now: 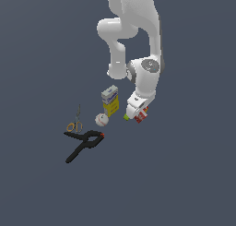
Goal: Pick up a designated object from a clutter of objects.
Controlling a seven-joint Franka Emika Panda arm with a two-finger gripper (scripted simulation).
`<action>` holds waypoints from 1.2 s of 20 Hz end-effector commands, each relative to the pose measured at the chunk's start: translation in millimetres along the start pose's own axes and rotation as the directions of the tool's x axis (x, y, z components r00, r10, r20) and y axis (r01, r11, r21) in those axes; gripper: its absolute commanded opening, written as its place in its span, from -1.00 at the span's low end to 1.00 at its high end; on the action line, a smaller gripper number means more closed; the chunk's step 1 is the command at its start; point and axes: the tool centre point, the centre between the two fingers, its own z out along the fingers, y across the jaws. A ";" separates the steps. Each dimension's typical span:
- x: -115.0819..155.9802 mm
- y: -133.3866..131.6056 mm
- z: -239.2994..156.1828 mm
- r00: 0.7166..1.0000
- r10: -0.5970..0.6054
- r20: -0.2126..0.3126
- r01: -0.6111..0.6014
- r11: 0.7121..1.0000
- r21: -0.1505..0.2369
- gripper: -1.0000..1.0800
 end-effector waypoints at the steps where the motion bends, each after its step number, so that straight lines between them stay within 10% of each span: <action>1: -7.4 2.8 8.5 1.000 0.014 0.014 -0.014 1.000 0.008 -1.00; 24: -0.5 27.3 -47.5 1.000 0.008 0.001 -0.008 1.000 0.002 -1.00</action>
